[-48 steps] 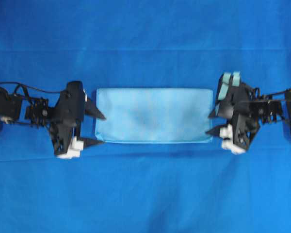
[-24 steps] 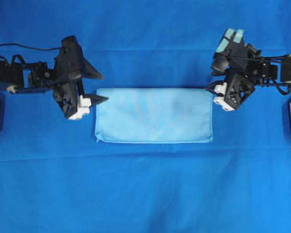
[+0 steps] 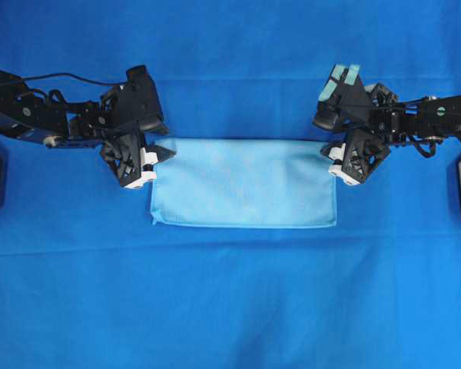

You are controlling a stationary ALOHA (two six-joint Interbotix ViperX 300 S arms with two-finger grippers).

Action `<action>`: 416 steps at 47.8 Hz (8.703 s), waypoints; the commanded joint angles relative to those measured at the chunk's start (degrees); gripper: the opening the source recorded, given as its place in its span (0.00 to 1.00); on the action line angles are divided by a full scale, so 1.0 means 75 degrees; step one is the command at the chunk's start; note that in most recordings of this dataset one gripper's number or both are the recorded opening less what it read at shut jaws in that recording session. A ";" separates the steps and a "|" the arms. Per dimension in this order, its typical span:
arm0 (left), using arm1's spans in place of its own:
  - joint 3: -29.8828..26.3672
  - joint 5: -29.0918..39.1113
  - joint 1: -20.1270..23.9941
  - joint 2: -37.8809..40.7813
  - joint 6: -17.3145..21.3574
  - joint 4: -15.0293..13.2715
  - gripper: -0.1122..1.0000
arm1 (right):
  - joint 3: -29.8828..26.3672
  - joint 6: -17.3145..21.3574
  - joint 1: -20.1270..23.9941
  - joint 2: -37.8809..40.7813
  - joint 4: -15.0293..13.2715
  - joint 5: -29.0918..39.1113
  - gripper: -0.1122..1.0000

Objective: Fold the light blue towel.
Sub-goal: 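Release, then grasp the folded edge's left and right corners, then lift the folded towel and rotate it to a vertical orientation, then lower the towel onto the table as a vertical strip, then open both grippers and retract them to the sides, then move both grippers to the strip's far corners and grasp, then pull the far end toward the near end, folding the strip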

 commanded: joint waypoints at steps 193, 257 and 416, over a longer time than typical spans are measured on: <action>-0.5824 0.0375 -0.2344 0.2004 -0.0176 -0.0059 0.13 | -0.2191 -0.0328 -0.1945 -0.0867 -0.2273 0.1523 0.12; -0.2613 -0.0668 -0.2355 0.0855 -0.1945 -0.0094 0.90 | -0.3375 -0.0891 -0.1395 0.1020 -0.2285 0.0281 0.66; -0.2848 -0.1547 0.1617 0.2496 0.0551 0.0012 0.22 | -0.1301 0.0141 -0.2824 0.1535 -0.2719 -0.2133 0.18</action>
